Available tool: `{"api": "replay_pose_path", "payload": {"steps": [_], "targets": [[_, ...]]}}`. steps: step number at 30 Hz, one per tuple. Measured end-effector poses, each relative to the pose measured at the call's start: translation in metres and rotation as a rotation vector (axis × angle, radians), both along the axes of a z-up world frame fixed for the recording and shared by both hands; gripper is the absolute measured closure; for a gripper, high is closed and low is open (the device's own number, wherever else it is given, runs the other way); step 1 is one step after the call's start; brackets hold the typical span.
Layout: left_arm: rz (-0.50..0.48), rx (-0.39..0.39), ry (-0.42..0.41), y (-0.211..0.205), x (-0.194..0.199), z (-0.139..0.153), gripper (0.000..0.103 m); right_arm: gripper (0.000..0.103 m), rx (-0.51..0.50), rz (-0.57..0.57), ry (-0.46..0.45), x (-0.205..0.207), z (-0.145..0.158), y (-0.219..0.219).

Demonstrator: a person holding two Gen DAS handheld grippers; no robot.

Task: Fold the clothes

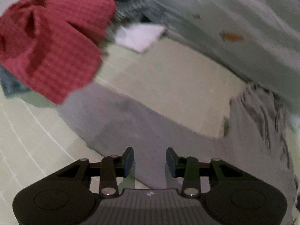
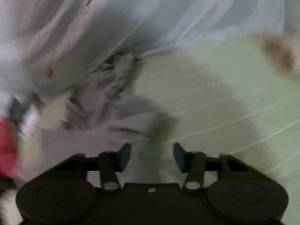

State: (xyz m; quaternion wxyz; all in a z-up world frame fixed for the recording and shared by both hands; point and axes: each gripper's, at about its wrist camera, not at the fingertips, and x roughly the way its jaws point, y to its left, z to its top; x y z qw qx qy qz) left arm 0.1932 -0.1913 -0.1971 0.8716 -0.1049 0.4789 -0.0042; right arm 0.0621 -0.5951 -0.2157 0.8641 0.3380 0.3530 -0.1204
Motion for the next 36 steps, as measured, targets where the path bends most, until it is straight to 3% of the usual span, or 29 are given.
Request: {"api": "replay_pose_path", "payload": {"steps": [2,6,13,17,25,27,31,33,34,36], "targets": [[-0.015,-0.008,0.028,-0.008,0.001,-0.008,0.062,0.063,0.096,-0.015,-0.004,0.010,-0.014,-0.003],[-0.081,0.085,0.009,-0.025,0.000,-0.011,0.061,0.068,0.160,-0.039,-0.014,0.022,-0.026,-0.012],[-0.119,0.150,-0.001,-0.032,-0.001,-0.012,0.061,0.070,0.347,-0.148,-0.110,0.019,-0.044,-0.041],[-0.118,0.163,0.004,-0.034,0.001,-0.012,0.061,0.088,0.328,-0.129,-0.123,0.026,-0.043,-0.050],[-0.135,0.153,0.002,-0.031,0.001,-0.012,0.061,0.098,0.368,-0.225,-0.158,0.051,-0.054,-0.085],[-0.132,0.147,0.000,-0.030,0.000,-0.012,0.061,0.099,0.336,-0.224,-0.142,0.059,-0.052,-0.089],[-0.092,0.069,0.015,-0.018,0.003,-0.009,0.061,0.101,0.126,-0.222,-0.065,0.062,-0.030,-0.091],[-0.060,0.059,0.026,-0.012,0.003,-0.004,0.059,0.094,0.006,-0.213,-0.027,0.058,-0.015,-0.089],[-0.051,0.064,0.015,-0.009,0.002,-0.001,0.054,0.084,-0.054,-0.204,-0.004,0.055,-0.008,-0.085],[-0.045,0.076,-0.025,-0.004,-0.001,0.005,0.038,0.024,-0.171,-0.174,0.044,0.046,0.005,-0.074]]}}
